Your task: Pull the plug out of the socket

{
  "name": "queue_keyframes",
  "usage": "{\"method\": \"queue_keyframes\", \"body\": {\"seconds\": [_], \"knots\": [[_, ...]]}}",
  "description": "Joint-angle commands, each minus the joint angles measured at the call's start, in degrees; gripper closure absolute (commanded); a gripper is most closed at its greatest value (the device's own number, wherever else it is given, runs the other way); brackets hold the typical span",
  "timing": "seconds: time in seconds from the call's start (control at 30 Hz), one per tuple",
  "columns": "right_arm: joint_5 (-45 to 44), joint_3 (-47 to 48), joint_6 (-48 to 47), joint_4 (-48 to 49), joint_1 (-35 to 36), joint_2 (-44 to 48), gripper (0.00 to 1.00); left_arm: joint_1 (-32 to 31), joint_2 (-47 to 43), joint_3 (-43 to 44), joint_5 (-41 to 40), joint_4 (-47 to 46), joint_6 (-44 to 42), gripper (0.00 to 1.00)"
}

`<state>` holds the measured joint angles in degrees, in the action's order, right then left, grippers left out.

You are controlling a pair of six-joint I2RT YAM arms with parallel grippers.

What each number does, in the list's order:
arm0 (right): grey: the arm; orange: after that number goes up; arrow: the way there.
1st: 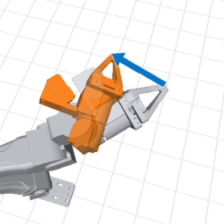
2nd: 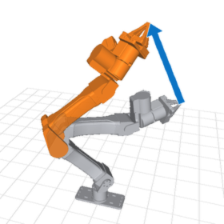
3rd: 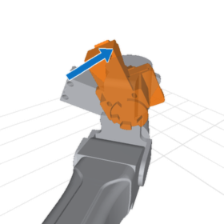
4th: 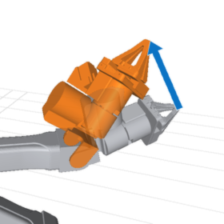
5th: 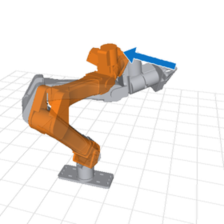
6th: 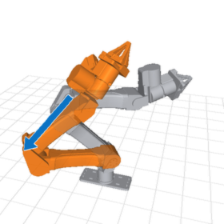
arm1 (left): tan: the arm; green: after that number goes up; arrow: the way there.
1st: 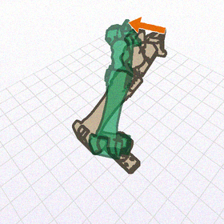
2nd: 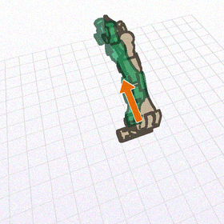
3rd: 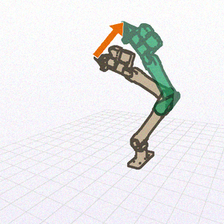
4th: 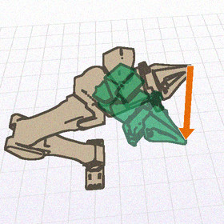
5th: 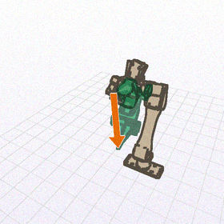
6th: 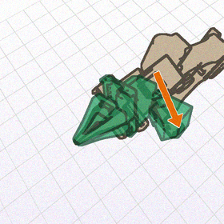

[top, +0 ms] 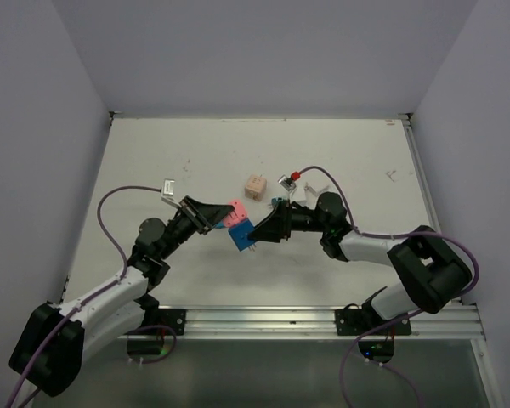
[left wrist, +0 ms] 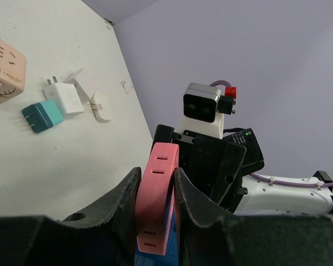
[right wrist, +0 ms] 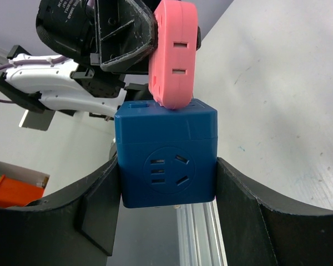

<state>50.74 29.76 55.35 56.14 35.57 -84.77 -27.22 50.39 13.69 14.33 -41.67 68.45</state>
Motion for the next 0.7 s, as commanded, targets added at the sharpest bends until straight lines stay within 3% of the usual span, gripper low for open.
{"method": "queue_keyframes", "body": {"seconds": [0.0, 0.67], "knots": [[2.26, -3.91, -3.50, -4.02, -0.06, 0.84, 1.00, 3.49, -0.03, 1.94, -10.19, -16.16, 2.04, 1.00], [-0.64, -13.14, 1.33, 8.55, -0.06, 0.04, 1.00, 7.36, 7.96, 6.43, -17.66, -24.33, 4.41, 1.00]]}}
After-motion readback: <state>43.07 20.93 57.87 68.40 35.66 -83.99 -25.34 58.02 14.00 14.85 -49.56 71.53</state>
